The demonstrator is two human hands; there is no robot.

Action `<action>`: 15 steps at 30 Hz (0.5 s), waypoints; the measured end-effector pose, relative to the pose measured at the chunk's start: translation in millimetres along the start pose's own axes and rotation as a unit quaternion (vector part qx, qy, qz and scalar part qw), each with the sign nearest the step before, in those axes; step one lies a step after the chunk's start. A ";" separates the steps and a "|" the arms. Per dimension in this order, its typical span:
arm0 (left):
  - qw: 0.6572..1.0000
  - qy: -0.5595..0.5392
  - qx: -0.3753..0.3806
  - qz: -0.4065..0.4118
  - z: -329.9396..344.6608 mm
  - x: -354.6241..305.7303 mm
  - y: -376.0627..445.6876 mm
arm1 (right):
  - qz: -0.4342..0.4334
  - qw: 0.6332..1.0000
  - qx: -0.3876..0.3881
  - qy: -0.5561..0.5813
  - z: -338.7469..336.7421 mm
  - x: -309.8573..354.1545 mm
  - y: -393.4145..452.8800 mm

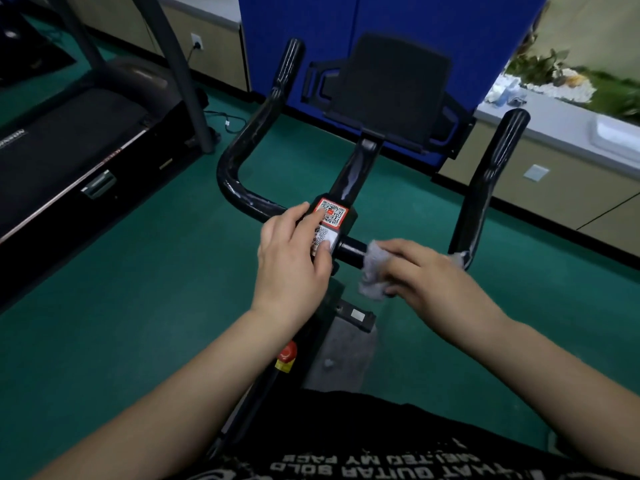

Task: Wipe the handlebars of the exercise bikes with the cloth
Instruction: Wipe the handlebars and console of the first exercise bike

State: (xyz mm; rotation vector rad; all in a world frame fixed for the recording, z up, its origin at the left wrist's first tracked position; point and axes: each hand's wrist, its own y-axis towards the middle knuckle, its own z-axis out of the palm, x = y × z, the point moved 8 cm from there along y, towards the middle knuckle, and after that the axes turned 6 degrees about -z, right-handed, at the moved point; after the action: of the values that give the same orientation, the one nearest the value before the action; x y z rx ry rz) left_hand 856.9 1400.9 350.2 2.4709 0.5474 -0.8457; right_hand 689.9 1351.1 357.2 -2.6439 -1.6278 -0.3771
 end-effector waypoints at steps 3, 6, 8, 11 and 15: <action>1.000 -0.002 0.002 -0.007 0.9 -0.1 -0.4 | -0.014 1.000 -0.001 -0.005 -15.9 -20.8 -31.1; 1.000 -0.001 0.000 -0.019 1.6 -0.5 -0.4 | 0.003 1.000 -0.017 0.001 -20.2 -27.1 -34.2; 0.999 0.001 -0.009 -0.031 2.4 -1.5 0.3 | 0.025 0.999 -0.027 0.007 -12.1 -16.8 -16.5; 0.999 0.008 -0.023 -0.043 4.3 -4.9 3.2 | 0.034 0.999 -0.035 0.004 8.8 7.1 20.0; 0.999 0.009 -0.013 -0.047 10.0 -10.1 3.8 | 0.014 0.999 -0.035 -0.005 11.7 7.1 19.5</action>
State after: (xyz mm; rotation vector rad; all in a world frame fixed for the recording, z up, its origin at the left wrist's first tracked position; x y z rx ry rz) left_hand 846.8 1390.2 350.9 2.4479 0.6828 -0.8472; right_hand 712.4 1350.0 349.5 -2.7201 -1.6090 -0.4291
